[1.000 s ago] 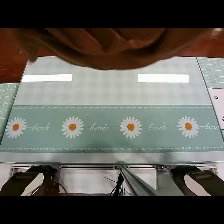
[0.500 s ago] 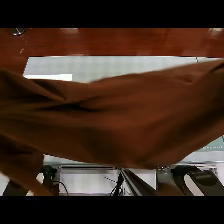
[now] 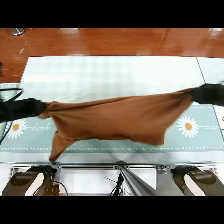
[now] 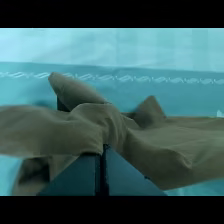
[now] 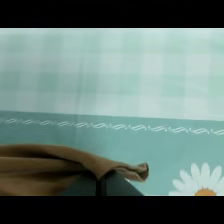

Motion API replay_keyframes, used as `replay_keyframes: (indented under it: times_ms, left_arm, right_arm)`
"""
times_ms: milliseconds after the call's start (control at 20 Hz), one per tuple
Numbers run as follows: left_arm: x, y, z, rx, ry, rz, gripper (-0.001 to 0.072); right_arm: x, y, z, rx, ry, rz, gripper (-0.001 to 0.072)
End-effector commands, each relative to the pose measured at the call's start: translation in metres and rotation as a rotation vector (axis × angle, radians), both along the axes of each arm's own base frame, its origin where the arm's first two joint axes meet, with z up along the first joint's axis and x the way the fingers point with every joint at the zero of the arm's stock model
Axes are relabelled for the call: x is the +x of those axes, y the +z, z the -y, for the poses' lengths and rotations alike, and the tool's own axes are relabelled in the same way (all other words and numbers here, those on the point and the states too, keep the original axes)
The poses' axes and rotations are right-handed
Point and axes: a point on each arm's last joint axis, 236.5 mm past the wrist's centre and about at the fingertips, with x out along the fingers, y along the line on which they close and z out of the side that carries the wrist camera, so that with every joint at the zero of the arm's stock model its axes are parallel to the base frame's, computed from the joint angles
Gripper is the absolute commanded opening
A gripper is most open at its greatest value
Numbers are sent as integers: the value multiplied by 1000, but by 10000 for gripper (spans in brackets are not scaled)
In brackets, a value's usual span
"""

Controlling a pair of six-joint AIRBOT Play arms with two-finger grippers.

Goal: Fold the shirts.

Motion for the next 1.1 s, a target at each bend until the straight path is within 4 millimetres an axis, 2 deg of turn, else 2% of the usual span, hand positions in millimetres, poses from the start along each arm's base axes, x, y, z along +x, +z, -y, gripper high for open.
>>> replay_keyframes:
  times_ms: [0,100,250,300,350,400,450,500,550,600,700,750,800,850,900,950,1050]
  left_arm:
    - [62,-43,23,-164,39,0,19]
    - [90,-54,35,-225,27,-34,19]
    - [123,-71,41,-254,32,-92,23]
    - [131,-75,43,-256,22,-108,65]
    - [135,-75,44,-258,10,-121,211]
    - [140,-73,42,-261,4,-129,564]
    - [141,-70,39,-266,-8,-145,701]
    - [136,-69,28,-236,-34,-171,701]
    - [128,-73,9,-178,-50,-204,701]
    - [112,-83,-18,-116,-53,-277,700]
    - [63,-106,-72,-51,0,-480,699]
    - [36,-116,-94,-64,41,-570,699]
    - [17,-123,-109,-106,98,-620,699]
    - [1,-129,-120,-168,168,-637,699]
    - [-9,-135,-127,-222,214,-624,699]
    - [-24,-141,-129,-294,260,-631,699]
    - [-41,-151,-125,-426,307,-620,699]
  right_arm:
    - [67,-59,4,-24,-35,-77,22]
    - [102,-75,-6,9,-31,-125,22]
    - [146,-88,-21,76,-40,-154,23]
    - [156,-89,-24,102,-50,-155,23]
    - [163,-89,-23,119,-71,-156,51]
    - [167,-87,-20,141,-90,-159,311]
    - [167,-85,-11,145,-103,-162,625]
    - [162,-86,5,120,-110,-183,615]
    - [149,-91,30,49,-108,-232,615]
    - [128,-99,61,-37,-135,-315,615]
    - [73,-115,124,-177,-225,-514,615]
    - [52,-123,138,-165,-259,-554,614]
    - [37,-134,141,-100,-296,-547,614]
    - [30,-143,135,-2,-323,-504,615]
    - [25,-150,120,117,-331,-447,615]
    - [17,-156,96,264,-292,-404,615]
    - [-2,-159,56,497,-224,-376,615]
